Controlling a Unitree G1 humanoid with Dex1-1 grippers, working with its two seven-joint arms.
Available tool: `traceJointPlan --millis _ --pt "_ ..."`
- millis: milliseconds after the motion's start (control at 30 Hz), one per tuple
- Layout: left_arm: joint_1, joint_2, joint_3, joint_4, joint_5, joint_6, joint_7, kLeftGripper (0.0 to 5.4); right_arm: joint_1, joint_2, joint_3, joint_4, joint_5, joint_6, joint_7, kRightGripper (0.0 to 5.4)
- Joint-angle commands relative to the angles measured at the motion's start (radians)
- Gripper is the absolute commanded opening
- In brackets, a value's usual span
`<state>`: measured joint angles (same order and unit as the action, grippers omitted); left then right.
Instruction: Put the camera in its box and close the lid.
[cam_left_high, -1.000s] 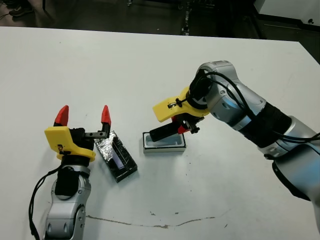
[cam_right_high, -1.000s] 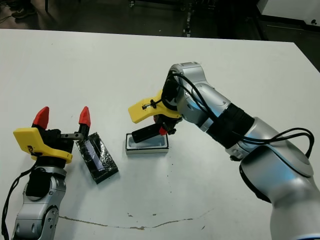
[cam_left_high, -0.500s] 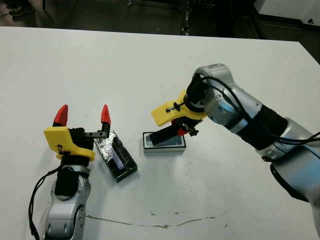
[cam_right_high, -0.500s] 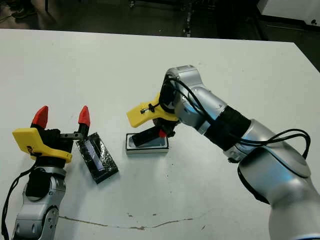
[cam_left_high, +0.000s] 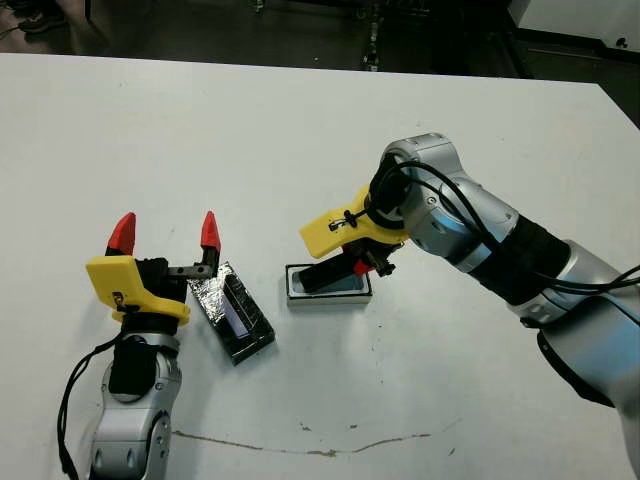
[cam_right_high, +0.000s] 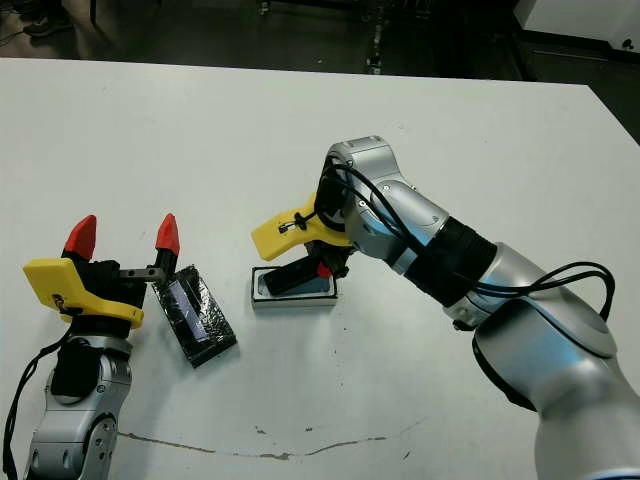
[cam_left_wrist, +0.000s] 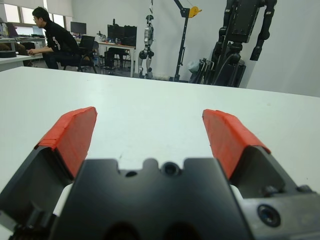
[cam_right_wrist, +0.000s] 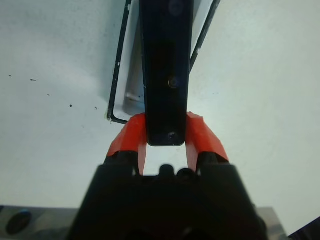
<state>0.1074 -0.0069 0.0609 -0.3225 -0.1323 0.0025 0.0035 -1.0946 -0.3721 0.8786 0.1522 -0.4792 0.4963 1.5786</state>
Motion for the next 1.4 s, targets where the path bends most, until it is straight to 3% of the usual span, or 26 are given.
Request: traceJointPlan --millis 33,133,333,500,600,800,900,1133,1333,1400 --pt "0.010 -0.003 0.002 -0.003 0.007 0.008 0.006 5.40 -0.011 0.006 0.053 0.009 0.063 0.044 0.036 1.67" --pt "0.009 0.000 0.004 -0.001 -0.003 0.006 -0.003 5.40 -0.038 0.001 0.088 0.014 0.116 0.042 0.036 1.67" --pt "0.009 -0.001 0.002 -0.002 0.008 0.006 0.005 5.40 -0.106 -0.007 0.149 0.067 0.265 -0.105 0.036 1.67" --pt "0.007 -0.001 0.002 -0.003 0.011 0.010 0.008 5.40 -0.142 -0.005 0.185 0.089 0.326 -0.127 0.036 1.67" --pt "0.007 -0.002 0.002 -0.002 0.008 0.007 0.007 5.40 -0.160 -0.007 0.205 0.099 0.354 -0.183 0.036 1.67" --pt "0.007 -0.005 0.003 0.000 0.002 0.007 0.006 5.40 -0.168 0.008 0.221 0.112 0.358 -0.247 0.036 1.67" --pt "0.008 -0.008 0.004 -0.002 -0.006 0.014 0.007 5.40 -0.158 0.019 0.210 0.106 0.334 -0.230 0.036 1.67" --pt "0.011 -0.005 0.004 -0.003 -0.017 0.009 -0.001 5.40 -0.136 0.031 0.105 0.118 0.254 -0.085 0.010 1.67" --pt "0.012 -0.004 -0.001 -0.005 -0.006 0.013 0.006 5.40 -0.120 0.028 -0.016 0.130 0.265 0.109 -0.008 1.67" --pt "0.012 -0.003 -0.001 -0.001 -0.003 0.008 0.005 5.40 -0.108 0.018 -0.048 0.119 0.278 0.128 -0.006 1.67"
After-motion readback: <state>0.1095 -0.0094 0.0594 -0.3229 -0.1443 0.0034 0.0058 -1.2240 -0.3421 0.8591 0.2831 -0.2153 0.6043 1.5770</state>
